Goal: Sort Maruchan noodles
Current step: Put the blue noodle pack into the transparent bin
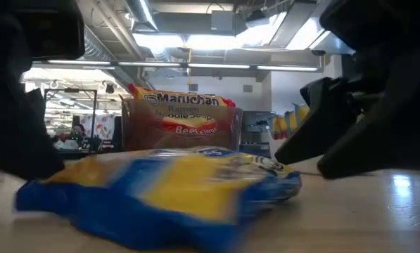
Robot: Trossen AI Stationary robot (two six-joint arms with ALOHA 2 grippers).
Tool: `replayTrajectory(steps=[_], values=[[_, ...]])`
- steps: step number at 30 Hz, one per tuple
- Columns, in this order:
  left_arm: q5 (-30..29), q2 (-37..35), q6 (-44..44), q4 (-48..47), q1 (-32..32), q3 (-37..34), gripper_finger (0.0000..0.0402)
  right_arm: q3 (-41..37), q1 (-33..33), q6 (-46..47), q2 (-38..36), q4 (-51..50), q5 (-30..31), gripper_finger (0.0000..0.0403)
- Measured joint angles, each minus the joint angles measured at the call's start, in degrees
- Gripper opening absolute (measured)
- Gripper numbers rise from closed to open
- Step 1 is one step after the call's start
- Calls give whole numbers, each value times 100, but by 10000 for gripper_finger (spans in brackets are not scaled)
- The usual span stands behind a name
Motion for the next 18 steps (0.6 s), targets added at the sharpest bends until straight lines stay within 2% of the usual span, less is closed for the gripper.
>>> replayTrajectory(steps=[6,10,14,18], values=[[457,700,646,2060,24,96,89,-4,-75,-370,-452,-1399,318,232],[793,841,1054,2386,114,411,89,167,-54,-99,-1308,-2781,303,232],[956,664,1561,2302,185,545,89,218,123,962,-2116,-3765,-410,232],[674,474,1839,1982,201,564,89,-17,361,2622,-2341,-3196,-664,232]])
